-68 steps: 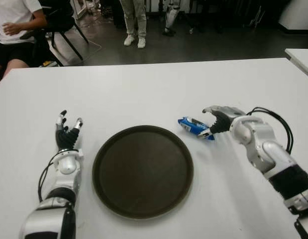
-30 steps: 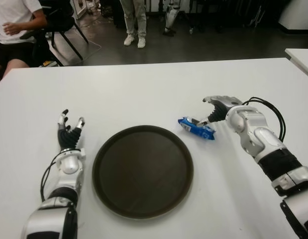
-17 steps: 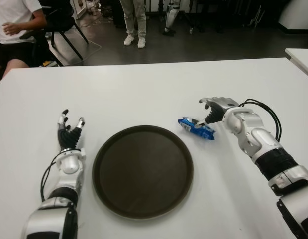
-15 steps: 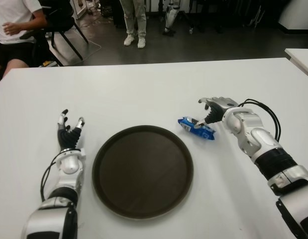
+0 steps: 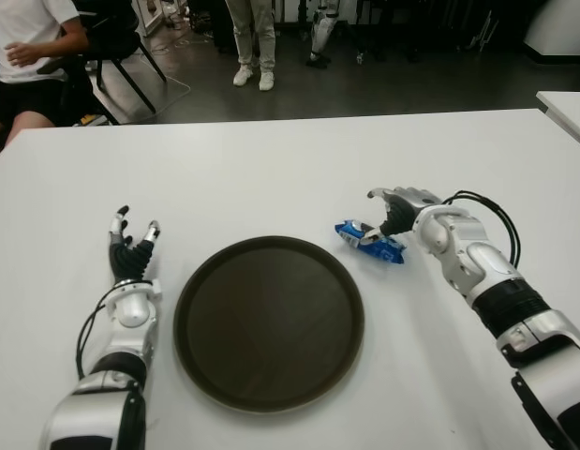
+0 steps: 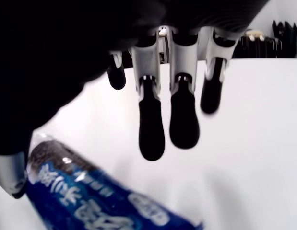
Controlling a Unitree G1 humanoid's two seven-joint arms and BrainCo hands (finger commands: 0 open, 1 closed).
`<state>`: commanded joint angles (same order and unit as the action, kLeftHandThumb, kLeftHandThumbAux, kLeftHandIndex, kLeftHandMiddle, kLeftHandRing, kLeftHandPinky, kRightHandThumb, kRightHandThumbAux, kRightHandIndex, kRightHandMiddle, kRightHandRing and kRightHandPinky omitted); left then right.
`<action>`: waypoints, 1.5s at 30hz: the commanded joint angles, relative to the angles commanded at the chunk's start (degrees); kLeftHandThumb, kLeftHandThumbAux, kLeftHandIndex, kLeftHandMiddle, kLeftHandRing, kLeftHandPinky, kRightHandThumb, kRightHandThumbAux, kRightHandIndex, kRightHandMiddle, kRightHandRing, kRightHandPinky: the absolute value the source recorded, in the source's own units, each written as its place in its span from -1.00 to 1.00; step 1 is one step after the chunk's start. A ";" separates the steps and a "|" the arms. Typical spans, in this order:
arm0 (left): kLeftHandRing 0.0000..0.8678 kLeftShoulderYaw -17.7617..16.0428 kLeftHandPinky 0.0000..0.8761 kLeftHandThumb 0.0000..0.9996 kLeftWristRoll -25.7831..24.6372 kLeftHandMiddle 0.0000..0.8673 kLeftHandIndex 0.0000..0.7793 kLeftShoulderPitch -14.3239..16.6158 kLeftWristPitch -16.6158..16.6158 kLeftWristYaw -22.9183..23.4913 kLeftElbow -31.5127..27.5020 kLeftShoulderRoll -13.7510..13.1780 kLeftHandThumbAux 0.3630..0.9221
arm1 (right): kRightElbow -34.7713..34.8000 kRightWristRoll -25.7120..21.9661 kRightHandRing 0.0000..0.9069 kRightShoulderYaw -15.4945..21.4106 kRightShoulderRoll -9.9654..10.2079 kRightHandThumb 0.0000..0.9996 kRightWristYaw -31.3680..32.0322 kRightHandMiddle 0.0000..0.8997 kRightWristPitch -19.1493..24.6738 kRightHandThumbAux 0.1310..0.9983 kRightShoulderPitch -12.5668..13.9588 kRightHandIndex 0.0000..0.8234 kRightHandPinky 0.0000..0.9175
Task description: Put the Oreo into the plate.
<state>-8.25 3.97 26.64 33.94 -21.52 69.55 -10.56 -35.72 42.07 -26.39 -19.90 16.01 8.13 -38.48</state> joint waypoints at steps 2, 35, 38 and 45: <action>-0.96 -0.07 -0.99 -0.38 -0.10 -0.88 -0.87 0.01 0.01 0.04 0.03 0.03 -0.14 | -0.29 -0.33 0.62 -0.04 0.13 -0.98 -0.03 0.54 -0.05 -0.01 -0.03 -0.92 0.07; -0.94 -1.01 -0.97 -0.31 -0.93 -0.88 -0.88 -0.39 1.23 1.19 -0.09 0.07 -0.10 | 1.75 0.80 0.47 -2.20 1.01 -1.00 2.86 0.31 5.02 -0.01 0.55 -0.79 0.06; -0.94 -1.20 -0.95 -0.31 -1.01 -0.88 -0.88 -0.26 0.89 1.61 0.48 -0.28 -0.11 | 2.06 0.93 0.43 -2.51 0.92 -1.00 2.85 0.20 5.64 -0.01 0.67 -0.81 0.00; -0.95 -1.06 -0.95 -0.32 -0.50 -0.89 -0.88 -0.21 0.94 1.10 0.37 -0.24 -0.12 | 2.61 1.14 0.25 -3.61 0.40 -1.00 4.32 -0.09 6.30 -0.08 0.55 -0.78 -0.15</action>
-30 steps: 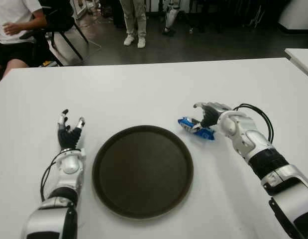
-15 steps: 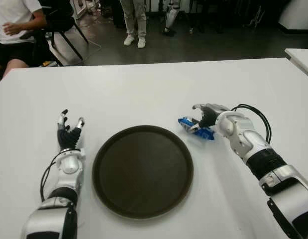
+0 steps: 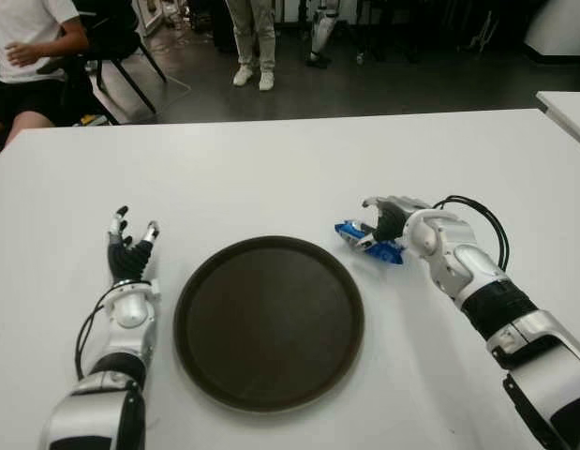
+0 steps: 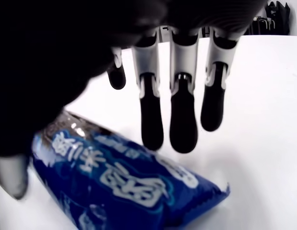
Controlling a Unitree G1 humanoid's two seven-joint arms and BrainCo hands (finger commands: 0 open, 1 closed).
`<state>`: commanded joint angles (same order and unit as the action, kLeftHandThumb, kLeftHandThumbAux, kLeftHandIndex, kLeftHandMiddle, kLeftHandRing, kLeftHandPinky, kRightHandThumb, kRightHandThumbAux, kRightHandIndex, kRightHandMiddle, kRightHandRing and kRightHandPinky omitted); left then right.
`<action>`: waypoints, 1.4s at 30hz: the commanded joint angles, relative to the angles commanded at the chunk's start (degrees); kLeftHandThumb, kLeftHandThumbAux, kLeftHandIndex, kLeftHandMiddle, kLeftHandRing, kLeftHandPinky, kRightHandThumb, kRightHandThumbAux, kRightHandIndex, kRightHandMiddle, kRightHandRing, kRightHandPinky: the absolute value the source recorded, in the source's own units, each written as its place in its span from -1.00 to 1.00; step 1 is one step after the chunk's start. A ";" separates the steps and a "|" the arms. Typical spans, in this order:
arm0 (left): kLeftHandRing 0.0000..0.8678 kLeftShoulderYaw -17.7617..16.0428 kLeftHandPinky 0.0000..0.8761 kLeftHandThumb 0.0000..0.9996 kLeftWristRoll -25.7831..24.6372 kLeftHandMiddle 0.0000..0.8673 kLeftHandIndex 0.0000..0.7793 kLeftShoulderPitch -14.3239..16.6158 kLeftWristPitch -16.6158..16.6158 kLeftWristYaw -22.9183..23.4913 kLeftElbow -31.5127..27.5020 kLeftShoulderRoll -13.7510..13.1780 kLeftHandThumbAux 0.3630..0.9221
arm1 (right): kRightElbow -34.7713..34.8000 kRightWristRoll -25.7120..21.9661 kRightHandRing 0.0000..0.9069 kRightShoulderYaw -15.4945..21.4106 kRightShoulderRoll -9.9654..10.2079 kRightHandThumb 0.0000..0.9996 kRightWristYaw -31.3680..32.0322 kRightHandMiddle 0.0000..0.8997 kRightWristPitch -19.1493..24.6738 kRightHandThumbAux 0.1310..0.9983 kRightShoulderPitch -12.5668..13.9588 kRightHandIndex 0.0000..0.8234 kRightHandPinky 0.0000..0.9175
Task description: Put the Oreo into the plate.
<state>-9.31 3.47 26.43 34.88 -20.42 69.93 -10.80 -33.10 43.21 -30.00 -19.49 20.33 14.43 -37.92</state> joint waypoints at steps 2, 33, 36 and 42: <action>-0.95 0.07 -0.96 -0.34 0.17 -0.90 -0.89 -0.07 0.03 -0.14 -0.07 -0.08 -0.12 | 0.34 0.13 0.14 -0.31 -0.13 -1.00 0.58 -0.19 0.20 -0.09 0.02 -0.79 -0.29; -0.97 0.45 -1.00 -0.38 0.76 -0.90 -0.90 -0.30 -0.15 -0.27 -0.64 -0.47 -0.10 | 0.97 1.20 -0.59 -2.25 -0.23 -1.00 1.66 -0.66 2.94 -0.19 1.07 -0.85 -0.58; -0.97 0.54 -1.00 -0.38 0.72 -0.90 -0.89 -0.39 -0.10 -0.24 -0.74 -0.55 -0.09 | 1.12 1.26 -0.58 -2.36 -0.19 -1.00 1.70 -0.66 3.17 -0.17 1.16 -0.86 -0.59; -0.97 0.54 -0.99 -0.38 0.51 -0.92 -0.91 -0.46 -0.12 -0.08 -0.76 -0.54 -0.12 | 1.42 1.46 -0.55 -2.59 -0.36 -1.00 1.12 -0.63 2.78 -0.18 1.54 -0.84 -0.59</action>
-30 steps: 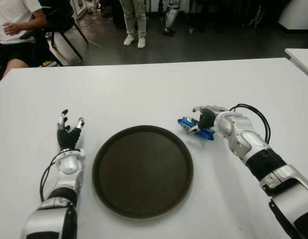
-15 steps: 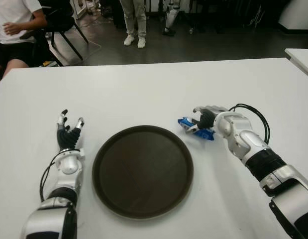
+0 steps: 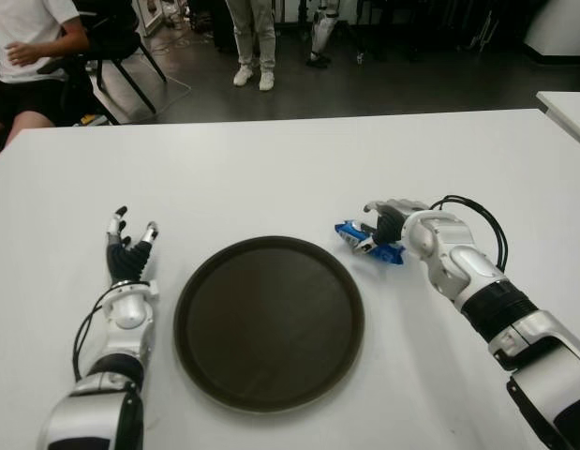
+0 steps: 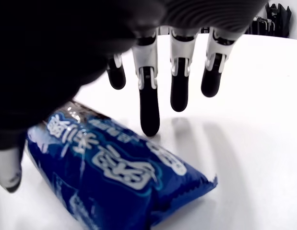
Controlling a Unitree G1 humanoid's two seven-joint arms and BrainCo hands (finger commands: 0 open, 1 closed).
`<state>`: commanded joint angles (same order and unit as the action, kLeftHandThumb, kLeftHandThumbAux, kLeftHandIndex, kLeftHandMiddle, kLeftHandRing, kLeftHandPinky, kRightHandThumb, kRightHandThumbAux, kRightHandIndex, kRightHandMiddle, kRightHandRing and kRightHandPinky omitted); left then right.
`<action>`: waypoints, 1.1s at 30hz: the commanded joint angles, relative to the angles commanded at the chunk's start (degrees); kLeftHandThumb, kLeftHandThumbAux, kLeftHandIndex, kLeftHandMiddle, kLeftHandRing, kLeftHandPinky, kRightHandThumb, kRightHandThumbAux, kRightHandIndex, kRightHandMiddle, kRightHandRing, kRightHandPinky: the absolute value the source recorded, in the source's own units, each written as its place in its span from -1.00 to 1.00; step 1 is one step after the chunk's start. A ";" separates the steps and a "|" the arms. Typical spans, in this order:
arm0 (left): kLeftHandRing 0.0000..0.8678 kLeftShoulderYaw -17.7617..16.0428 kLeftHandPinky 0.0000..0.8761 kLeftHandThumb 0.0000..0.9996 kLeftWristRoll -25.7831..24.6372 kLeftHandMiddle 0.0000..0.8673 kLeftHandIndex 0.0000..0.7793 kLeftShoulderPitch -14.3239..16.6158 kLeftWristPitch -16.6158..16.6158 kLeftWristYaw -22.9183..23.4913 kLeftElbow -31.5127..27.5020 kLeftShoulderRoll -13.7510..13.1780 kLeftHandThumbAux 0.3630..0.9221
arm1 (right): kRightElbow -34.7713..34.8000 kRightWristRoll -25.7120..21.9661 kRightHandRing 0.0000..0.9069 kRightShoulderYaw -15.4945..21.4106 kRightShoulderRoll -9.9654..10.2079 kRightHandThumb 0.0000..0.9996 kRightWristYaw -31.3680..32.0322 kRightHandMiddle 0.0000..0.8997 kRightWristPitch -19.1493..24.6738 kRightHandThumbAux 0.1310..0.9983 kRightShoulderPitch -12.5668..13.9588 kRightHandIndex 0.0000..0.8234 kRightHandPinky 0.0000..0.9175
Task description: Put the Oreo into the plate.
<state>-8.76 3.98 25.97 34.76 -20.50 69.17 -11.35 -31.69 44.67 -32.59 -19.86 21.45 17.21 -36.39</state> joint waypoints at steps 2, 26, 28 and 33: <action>-0.97 -0.12 -0.98 -0.38 -0.20 -0.92 -0.91 0.01 0.06 0.15 0.00 0.06 -0.15 | -0.09 0.10 -0.54 -0.21 -0.12 -1.00 -0.03 -0.62 -0.31 -0.19 0.03 -0.84 -0.58; -0.96 -0.86 -0.98 -0.35 -1.10 -0.90 -0.88 -0.02 0.44 1.23 -0.22 0.30 -0.14 | -3.61 0.46 -0.61 -1.57 0.27 -1.00 -5.03 -0.66 -1.84 -0.19 0.26 -0.82 -0.77; -0.96 -0.80 -0.98 -0.35 -0.98 -0.89 -0.88 -0.08 0.39 1.08 -0.27 0.26 -0.14 | -3.56 0.48 -0.60 -1.61 0.23 -1.00 -5.25 -0.65 -2.03 -0.21 0.36 -0.82 -0.76; -0.97 -0.71 -1.00 -0.40 -0.79 -0.90 -0.89 -0.13 -0.01 0.74 -0.34 0.20 -0.17 | -3.62 0.55 -0.61 -1.77 0.19 -1.00 -5.46 -0.66 -2.34 -0.22 0.41 -0.83 -0.78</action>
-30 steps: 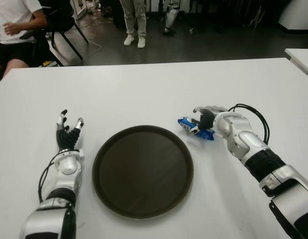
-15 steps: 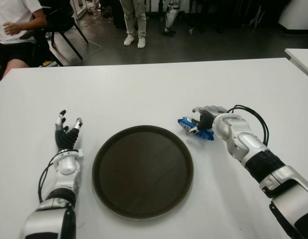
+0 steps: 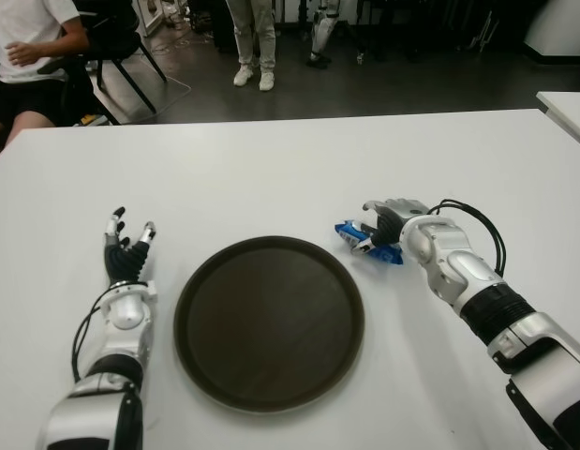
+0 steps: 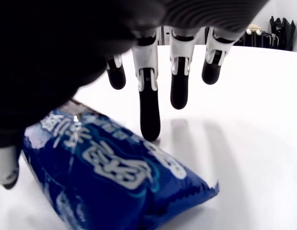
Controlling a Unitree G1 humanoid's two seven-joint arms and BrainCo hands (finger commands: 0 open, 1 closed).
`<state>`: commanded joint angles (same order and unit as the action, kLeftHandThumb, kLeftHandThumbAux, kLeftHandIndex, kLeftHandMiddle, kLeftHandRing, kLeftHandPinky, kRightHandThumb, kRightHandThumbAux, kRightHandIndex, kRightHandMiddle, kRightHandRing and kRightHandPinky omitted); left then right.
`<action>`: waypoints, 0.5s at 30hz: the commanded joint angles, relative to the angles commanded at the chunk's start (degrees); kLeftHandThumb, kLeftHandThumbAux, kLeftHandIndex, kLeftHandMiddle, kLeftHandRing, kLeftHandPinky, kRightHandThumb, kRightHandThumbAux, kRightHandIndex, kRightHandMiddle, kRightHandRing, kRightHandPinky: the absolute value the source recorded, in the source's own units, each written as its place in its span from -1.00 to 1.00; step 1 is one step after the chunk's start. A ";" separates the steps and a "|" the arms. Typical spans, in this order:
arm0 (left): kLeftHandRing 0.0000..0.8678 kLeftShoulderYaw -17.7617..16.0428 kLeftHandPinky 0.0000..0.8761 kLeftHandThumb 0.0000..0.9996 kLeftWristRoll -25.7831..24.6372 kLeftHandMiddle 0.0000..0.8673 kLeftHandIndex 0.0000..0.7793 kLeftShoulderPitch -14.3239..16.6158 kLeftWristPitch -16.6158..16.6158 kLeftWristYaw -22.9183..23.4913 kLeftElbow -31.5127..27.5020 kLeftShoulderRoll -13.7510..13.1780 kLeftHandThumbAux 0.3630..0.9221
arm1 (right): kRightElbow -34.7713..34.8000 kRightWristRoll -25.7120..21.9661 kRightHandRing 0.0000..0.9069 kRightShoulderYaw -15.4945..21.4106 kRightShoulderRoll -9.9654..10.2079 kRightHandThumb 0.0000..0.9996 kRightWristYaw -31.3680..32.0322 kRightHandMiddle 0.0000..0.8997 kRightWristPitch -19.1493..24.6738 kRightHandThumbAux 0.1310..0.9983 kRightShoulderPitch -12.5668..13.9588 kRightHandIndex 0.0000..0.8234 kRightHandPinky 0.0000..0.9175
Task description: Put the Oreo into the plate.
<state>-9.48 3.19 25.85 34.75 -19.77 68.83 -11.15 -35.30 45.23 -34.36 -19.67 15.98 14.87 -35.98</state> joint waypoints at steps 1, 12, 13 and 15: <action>-0.97 -0.01 -1.00 -0.40 0.00 -0.90 -0.89 0.01 -0.07 -0.07 0.01 0.02 -0.17 | -0.05 0.00 -0.62 -0.02 0.03 -1.00 0.00 -0.67 0.04 -0.22 -0.02 -0.84 -0.79; -0.98 -0.66 -1.00 -0.30 -1.00 -0.90 -0.90 -0.01 0.29 0.79 -0.31 0.48 -0.12 | -0.66 0.41 -0.60 -0.55 0.29 -1.00 -1.51 -0.66 0.01 -0.20 0.15 -0.81 -0.79; -0.98 -0.64 -1.00 -0.30 -1.01 -0.91 -0.90 -0.02 0.31 0.89 -0.35 0.47 -0.12 | -1.13 0.45 -0.60 -0.72 0.43 -1.00 -1.56 -0.65 -0.02 -0.20 -0.01 -0.81 -0.79; -0.99 -0.57 -1.00 -0.30 -0.94 -0.92 -0.90 -0.05 0.37 0.97 -0.39 0.42 -0.12 | -1.69 0.45 -0.60 -0.94 0.58 -1.00 -1.61 -0.65 -0.06 -0.20 -0.20 -0.81 -0.80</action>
<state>-10.04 2.25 25.79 35.11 -18.80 68.44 -10.73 -37.00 45.67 -35.29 -19.08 14.37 14.81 -36.19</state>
